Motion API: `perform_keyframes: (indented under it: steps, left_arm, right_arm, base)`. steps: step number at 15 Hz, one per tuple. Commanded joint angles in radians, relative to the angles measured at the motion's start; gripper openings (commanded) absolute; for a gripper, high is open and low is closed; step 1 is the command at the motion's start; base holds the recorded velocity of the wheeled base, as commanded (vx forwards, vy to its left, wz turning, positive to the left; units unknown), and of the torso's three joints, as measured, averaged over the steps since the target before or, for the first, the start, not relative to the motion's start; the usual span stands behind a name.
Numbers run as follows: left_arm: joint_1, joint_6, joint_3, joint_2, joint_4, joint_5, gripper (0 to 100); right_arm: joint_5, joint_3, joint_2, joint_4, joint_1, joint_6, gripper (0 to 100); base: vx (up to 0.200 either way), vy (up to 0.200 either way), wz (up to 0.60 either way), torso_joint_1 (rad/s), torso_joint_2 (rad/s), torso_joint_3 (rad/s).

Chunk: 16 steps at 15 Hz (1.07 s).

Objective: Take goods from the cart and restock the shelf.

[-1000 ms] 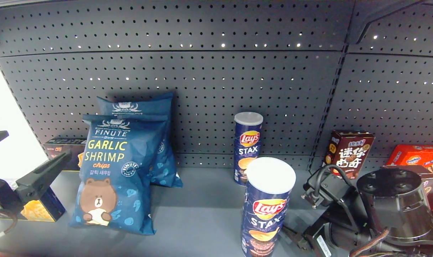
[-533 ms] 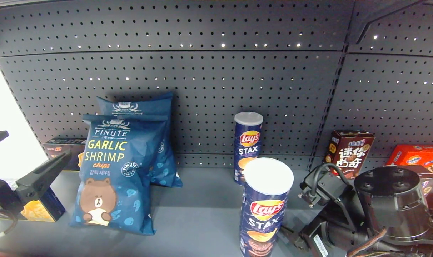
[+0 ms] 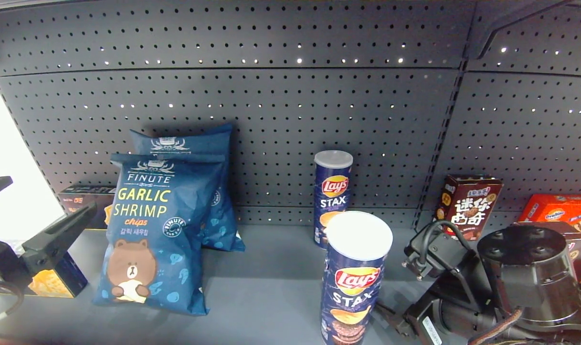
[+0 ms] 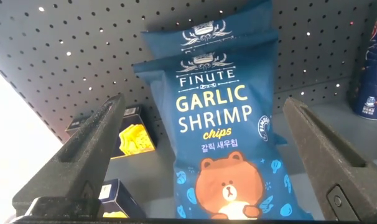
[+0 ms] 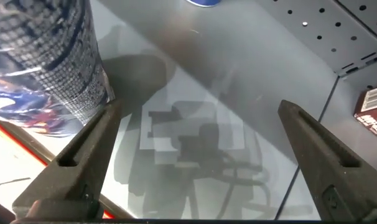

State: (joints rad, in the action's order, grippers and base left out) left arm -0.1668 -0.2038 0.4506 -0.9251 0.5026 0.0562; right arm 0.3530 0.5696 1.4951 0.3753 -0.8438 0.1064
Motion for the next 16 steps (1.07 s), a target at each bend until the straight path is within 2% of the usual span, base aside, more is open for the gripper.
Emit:
perform_keyframes:
  steps: [1,4,7,9,10,12,14,16]
  left_arm:
    - [0.001,0.0,0.002,-0.003,0.001,0.001,100]
    - [0.001,0.001,0.002,-0.001,0.001,0.001,100]
    - [0.006,0.004,0.0,0.002,0.001,0.002,100]
    - [0.009,0.041,0.0,0.002,0.001,0.005,100]
    - [0.009,0.044,-0.006,0.002,0.001,0.004,100]
    - [0.032,0.044,-0.076,0.038,0.004,0.004,100]
    - [0.049,0.046,-0.173,0.124,0.002,0.01,100]
    - [0.047,0.047,-0.273,0.224,-0.001,0.027,100]
  right_arm:
    - [0.0,0.0,-0.013,0.001,0.003,-0.001,100]
    - [0.001,0.003,-0.035,0.001,0.008,-0.002,100]
    - [0.001,0.056,-0.118,0.016,0.081,0.001,100]
    - [0.001,0.191,-0.193,0.025,0.218,0.001,100]
    - [0.001,0.217,-0.21,0.025,0.252,0.001,100]
    - [0.001,0.256,-0.308,0.053,0.41,0.001,100]
    - [0.001,0.171,-0.472,0.05,0.565,0.001,100]
    - [0.0,0.012,-0.638,0.048,0.684,-0.008,100]
  base:
    - [0.0,0.0,0.0,0.0,0.0,0.0]
    - [0.0,0.0,0.0,0.0,0.0,0.0]
    - [0.0,0.0,0.0,0.0,0.0,0.0]
    - [0.0,0.0,0.0,0.0,0.0,0.0]
    - [0.0,0.0,0.0,0.0,0.0,0.0]
    - [0.0,0.0,0.0,0.0,0.0,0.0]
    - [0.0,0.0,0.0,0.0,0.0,0.0]
    - [0.0,0.0,0.0,0.0,0.0,0.0]
